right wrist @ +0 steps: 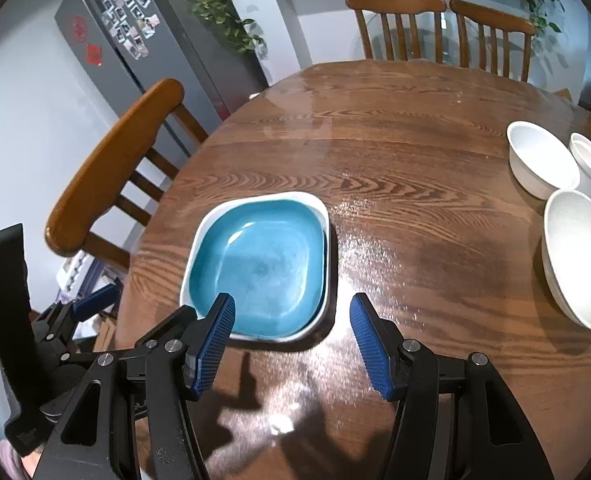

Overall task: Organize plates and bowls
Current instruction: 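Open the left tool and withdraw both tools from the stack, then move the left tool toward the large white bowl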

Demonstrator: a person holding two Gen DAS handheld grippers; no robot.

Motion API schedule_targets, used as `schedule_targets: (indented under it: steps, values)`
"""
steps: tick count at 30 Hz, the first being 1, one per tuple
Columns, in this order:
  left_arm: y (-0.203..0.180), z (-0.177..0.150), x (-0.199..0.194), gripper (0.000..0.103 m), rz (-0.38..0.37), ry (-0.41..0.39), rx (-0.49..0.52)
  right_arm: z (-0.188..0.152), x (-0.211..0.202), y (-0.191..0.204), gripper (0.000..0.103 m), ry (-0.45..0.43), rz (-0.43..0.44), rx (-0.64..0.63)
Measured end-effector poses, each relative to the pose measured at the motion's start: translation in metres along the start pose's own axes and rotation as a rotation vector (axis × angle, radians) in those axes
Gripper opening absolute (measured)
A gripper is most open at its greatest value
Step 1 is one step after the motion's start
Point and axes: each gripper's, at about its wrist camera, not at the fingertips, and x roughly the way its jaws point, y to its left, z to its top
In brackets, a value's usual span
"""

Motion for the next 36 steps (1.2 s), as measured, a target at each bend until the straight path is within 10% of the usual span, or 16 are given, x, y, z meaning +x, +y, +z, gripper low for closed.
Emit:
schedule_targets:
  steps: [14,36]
  values:
    - [-0.048,-0.012,-0.053,0.102,-0.029,-0.090,0.030,-0.016,-0.045,-0.026,0.061,-0.062,0.065,-0.014]
    - [-0.195,-0.003,-0.058,0.102,-0.159,-0.140,0.278,-0.044,-0.130,-0.171,0.061,-0.187,-0.109,0.233]
